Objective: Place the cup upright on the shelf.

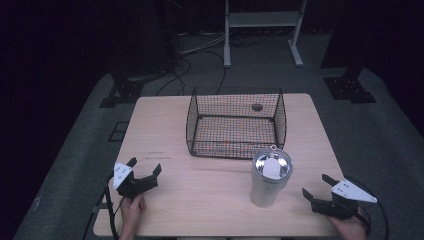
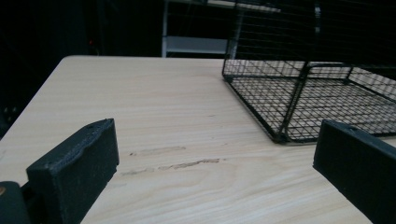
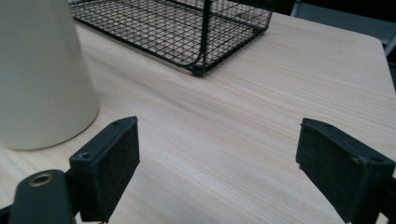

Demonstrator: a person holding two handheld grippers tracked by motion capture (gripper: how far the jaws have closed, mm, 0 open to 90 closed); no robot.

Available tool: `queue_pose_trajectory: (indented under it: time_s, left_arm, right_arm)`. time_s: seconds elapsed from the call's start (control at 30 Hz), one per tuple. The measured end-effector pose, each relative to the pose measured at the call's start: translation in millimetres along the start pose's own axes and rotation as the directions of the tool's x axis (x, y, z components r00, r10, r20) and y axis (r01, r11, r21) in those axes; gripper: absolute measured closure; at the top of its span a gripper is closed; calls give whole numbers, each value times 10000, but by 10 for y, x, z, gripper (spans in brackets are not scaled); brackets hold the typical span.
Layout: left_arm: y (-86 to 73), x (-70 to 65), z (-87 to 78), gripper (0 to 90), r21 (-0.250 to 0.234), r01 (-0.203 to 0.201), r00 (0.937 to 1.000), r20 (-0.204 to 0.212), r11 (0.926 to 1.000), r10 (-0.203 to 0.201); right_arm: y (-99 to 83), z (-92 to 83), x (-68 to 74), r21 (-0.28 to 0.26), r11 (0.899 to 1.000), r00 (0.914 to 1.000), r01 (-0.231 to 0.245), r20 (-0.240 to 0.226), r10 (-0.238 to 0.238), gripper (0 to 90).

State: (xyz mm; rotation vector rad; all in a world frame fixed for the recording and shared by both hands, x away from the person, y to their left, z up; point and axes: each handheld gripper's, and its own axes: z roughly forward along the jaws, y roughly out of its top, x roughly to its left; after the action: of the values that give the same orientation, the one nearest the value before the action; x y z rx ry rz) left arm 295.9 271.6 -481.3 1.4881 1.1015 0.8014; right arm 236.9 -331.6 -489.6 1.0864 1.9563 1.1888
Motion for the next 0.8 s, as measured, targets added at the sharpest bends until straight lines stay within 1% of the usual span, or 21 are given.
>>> queue_pose_trajectory:
  time_s: [0.1,0.17,0.2,0.23,0.27,0.3,0.33,0.37,0.5,0.6,0.63,0.7,0.73,0.77,0.8]
  left_arm:
    - [-2,-9,-5,0,-30,-72,10000,-24,10000,72]
    - [-2,-4,-6,0,-39,4,9999,-105,10000,-4]
    - [0,8,-6,0,9,122,9999,-106,9999,-122]
    - [0,11,-4,0,15,155,9998,-118,9999,-155]
    - [0,11,-4,0,15,155,9998,-118,9999,-155]
    - [0,13,-2,0,11,182,9997,-157,9998,-182]
    - [0,14,1,0,10,243,9994,-231,9997,-242]
    - [0,18,1,0,22,268,9993,-242,9996,-267]
    - [1,28,3,0,48,361,9989,-287,9993,-359]
    - [1,24,4,0,38,323,9991,-273,9995,-322]
    - [0,21,3,0,25,309,9992,-260,9995,-308]
    - [0,19,2,0,19,274,9993,-258,9996,-274]
    - [0,18,2,0,17,263,9993,-251,9997,-262]
    - [0,18,2,0,17,263,9993,-251,9997,-262]
    - [0,17,3,0,13,256,9993,-254,9997,-256]
  right_arm:
    - [24,-19,30,-115,9999,9997,96,-239,-99,129]
    - [52,-40,61,-235,9996,9989,178,-431,-188,129]
    - [73,-48,73,-304,9993,9979,216,-598,-234,129]
    - [96,-57,86,-354,9990,9969,275,-727,-300,128]
    - [96,-57,86,-354,9990,9969,275,-727,-300,128]
    - [121,-64,99,-412,9987,9954,307,-895,-343,128]
    - [179,-75,133,-481,9977,9915,471,-1193,-525,128]
    - [196,-76,148,-495,9975,9900,507,-1295,-567,128]
    - [253,-65,246,-553,9963,9788,655,-1907,-750,123]
    - [277,-45,325,-478,9939,9690,998,-2223,-1080,101]
    - [285,-44,343,-480,9934,9643,1045,-2395,-1130,101]
    - [305,-44,378,-517,9929,9599,1072,-2549,-1170,100]
    - [315,-43,391,-564,9928,9548,1061,-2729,-1175,100]
    - [326,-43,406,-605,9928,9516,1030,-2846,-1161,101]
    - [339,-40,427,-617,9929,9506,1012,-2885,-1149,100]
